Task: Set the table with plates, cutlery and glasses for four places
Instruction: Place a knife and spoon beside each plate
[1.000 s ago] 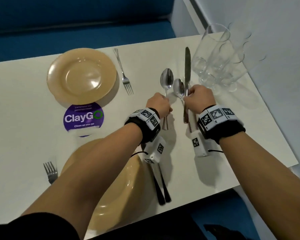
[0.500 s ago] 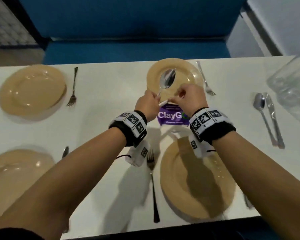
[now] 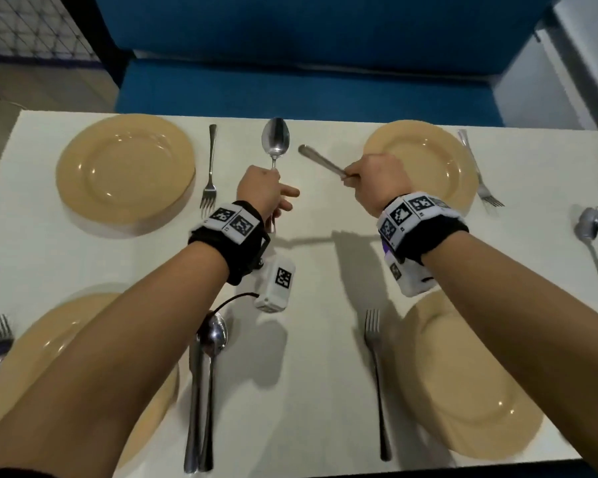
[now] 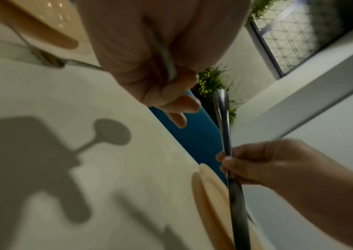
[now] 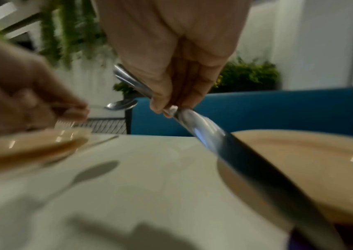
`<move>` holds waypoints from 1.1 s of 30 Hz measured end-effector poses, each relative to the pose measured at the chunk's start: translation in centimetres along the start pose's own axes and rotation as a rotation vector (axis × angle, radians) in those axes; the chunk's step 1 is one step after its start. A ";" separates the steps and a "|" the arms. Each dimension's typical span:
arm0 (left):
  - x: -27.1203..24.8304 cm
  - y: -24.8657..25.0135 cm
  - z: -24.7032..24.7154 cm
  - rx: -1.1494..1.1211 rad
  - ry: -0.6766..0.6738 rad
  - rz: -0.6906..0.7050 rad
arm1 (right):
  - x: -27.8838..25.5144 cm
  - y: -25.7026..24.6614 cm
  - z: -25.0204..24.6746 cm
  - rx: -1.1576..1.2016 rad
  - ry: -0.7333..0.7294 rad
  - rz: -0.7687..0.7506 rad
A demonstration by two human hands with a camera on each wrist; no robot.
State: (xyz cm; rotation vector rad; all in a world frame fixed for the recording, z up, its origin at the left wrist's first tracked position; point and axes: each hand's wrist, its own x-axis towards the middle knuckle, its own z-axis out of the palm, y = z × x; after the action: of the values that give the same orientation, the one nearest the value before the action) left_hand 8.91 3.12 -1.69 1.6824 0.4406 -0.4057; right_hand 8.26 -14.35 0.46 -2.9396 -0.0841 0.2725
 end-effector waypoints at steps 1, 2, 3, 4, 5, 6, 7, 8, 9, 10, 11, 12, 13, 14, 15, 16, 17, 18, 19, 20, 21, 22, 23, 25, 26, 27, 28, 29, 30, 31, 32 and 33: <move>0.4 -0.2 -0.4 0.028 0.016 0.005 | 0.9 -0.2 0.1 0.101 -0.007 0.088; 0.7 -0.5 -0.6 0.065 0.026 0.006 | 1.9 -0.5 0.4 0.199 -0.015 0.161; 1.0 -0.7 -0.7 0.105 0.029 0.005 | 2.9 -0.7 0.7 0.280 -0.026 0.221; 1.2 -0.9 -0.7 0.140 0.025 0.008 | 3.8 -1.0 1.2 0.341 -0.053 0.277; 1.4 -1.1 -0.5 0.163 0.017 0.010 | 4.5 -1.2 1.7 0.375 -0.091 0.320; 1.5 -1.2 -0.4 0.167 0.005 0.007 | 5.1 -1.3 2.2 0.388 -0.125 0.349; 1.6 -1.3 -0.2 0.158 -0.006 -0.002 | 5.5 -1.3 2.8 0.383 -0.148 0.370; 1.7 -1.3 0.0 0.145 -0.018 -0.014 | 5.9 -1.2 3.3 0.372 -0.162 0.387; 1.8 -1.4 0.2 0.136 -0.031 -0.025 | 6.1 -1.1 3.7 0.361 -0.168 0.397; 1.8 -1.4 0.4 0.136 -0.041 -0.029 | 6.2 -1.1 4.0 0.352 -0.169 0.401; 1.9 -1.5 0.6 0.141 -0.047 -0.027 | 6.3 -1.1 4.3 0.342 -0.163 0.402; 2.0 -1.5 0.7 0.151 -0.047 -0.018 | 6.4 -1.0 4.4 0.336 -0.153 0.396; 2.0 -1.5 0.8 0.161 -0.046 -0.010 | 6.4 -1.0 4.5 0.324 -0.146 0.390; 2.0 -1.4 0.8 0.172 -0.042 0.000 | 6.4 -1.1 4.6 0.311 -0.143 0.392; 2.1 -1.4 0.9 0.178 -0.039 0.011 | 6.5 -0.9 4.8 0.309 -0.134 0.395; 2.0 -1.4 0.9 0.181 -0.038 0.022 | 6.4 -0.8 4.8 0.318 -0.118 0.398; 2.0 -1.3 0.9 0.182 -0.034 0.031 | 6.3 -0.6 5.1 0.347 -0.095 0.404; 2.0 -1.2 0.9 0.189 -0.025 0.038 | 6.1 -0.6 5.1 0.390 -0.062 0.400; 2.0 -1.1 0.9 0.211 -0.013 0.044 | 5.9 -0.5 5.2 0.408 -0.011 0.362; 2.1 -0.9 0.8 0.250 -0.003 0.052 | 5.7 -0.6 5.1 0.403 0.074 0.282; 2.1 -0.6 0.7 0.299 -0.001 0.066 | 5.6 -0.8 5.1 0.398 0.167 0.162; 2.1 -0.3 0.6 0.353 -0.005 0.088 | 5.4 -1.2 4.9 0.392 0.252 0.004; 2.1 0.1 0.4 0.415 -0.016 0.122 | 5.5 -1.6 4.6 0.363 0.296 -0.153; 2.0 1.1 0.1 0.555 -0.038 0.213 | 6.0 -2.4 3.8 0.168 0.229 -0.410; 1.9 1.6 -0.1 0.621 -0.045 0.257 | 6.2 -2.8 3.2 0.038 0.158 -0.452; 1.9 2.1 -0.3 0.665 -0.044 0.291 | 6.6 -2.9 2.6 -0.059 0.087 -0.437; 1.9 2.5 -0.5 0.670 -0.034 0.312 | 7.0 -2.8 2.0 -0.082 0.043 -0.414; 2.0 2.8 -0.7 0.624 -0.013 0.322 | 7.2 -2.7 1.5 -0.056 0.023 -0.374; 2.2 3.0 -0.9 0.510 0.010 0.324 | 7.4 -2.5 1.0 -0.021 0.030 -0.331; 2.3 3.1 -1.2 0.333 0.025 0.321 | 7.4 -2.3 0.6 0.021 0.048 -0.281; 2.4 3.1 -1.5 0.124 0.023 0.321 | 7.4 -2.0 0.2 0.078 0.075 -0.239; 2.6 3.1 -1.7 -0.053 0.009 0.335 | 7.3 -1.8 0.0 0.178 0.095 -0.190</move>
State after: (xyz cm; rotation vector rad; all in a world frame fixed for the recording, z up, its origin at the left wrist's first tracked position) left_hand 12.74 4.51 -0.11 1.6696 0.1685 -0.1388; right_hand 15.33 -12.03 -0.47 -2.7384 -0.3067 0.1052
